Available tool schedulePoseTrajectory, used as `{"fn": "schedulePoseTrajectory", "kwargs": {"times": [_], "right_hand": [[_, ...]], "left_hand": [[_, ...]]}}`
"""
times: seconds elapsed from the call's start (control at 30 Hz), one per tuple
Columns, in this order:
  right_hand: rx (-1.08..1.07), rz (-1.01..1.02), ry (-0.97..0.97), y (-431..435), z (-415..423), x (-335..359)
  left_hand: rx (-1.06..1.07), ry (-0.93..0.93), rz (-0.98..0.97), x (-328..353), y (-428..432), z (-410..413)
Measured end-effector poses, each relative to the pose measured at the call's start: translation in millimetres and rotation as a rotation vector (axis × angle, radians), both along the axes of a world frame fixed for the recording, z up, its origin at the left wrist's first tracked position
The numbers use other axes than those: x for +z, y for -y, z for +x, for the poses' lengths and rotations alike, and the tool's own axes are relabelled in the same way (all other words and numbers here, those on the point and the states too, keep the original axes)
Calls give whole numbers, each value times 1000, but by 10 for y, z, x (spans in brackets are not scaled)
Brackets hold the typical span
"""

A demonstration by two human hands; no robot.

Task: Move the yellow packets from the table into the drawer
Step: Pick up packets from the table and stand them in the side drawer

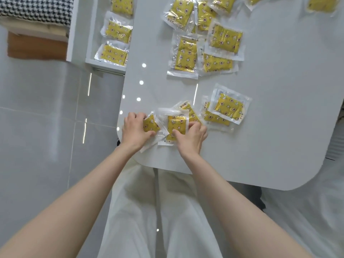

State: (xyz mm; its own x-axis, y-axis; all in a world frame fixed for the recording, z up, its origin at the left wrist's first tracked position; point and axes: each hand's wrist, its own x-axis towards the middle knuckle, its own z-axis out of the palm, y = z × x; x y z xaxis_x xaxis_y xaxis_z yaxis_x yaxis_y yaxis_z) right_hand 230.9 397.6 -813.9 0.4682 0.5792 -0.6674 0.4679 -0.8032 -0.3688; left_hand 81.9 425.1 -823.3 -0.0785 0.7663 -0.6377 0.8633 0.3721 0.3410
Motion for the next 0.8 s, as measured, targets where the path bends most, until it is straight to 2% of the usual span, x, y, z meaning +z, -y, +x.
{"fn": "schedulePoseTrajectory", "kwargs": {"times": [0.1, 0.23, 0.3, 0.37, 0.43, 0.53, 0.7, 0.8], "right_hand": [[64, -42, 37, 9, -5, 41], [64, 59, -211, -2, 28, 186], [51, 90, -254, -61, 147, 253], [117, 116, -198, -136, 306, 271], [271, 126, -103, -208, 484, 233], [430, 23, -47, -290, 631, 172], [479, -1, 60, -315, 534, 67], [374, -28, 114, -287, 447, -7]], "left_hand": [[91, 108, -75, 8, 39, -12], [265, 254, -91, 81, 70, -49], [387, 333, -75, 120, 90, -60], [550, 425, -73, 152, 105, -61], [688, 507, -69, 170, 116, -48], [760, 559, -41, 200, 128, -7], [775, 556, -54, 211, 147, 43], [752, 522, -54, 193, 162, 37]]}}
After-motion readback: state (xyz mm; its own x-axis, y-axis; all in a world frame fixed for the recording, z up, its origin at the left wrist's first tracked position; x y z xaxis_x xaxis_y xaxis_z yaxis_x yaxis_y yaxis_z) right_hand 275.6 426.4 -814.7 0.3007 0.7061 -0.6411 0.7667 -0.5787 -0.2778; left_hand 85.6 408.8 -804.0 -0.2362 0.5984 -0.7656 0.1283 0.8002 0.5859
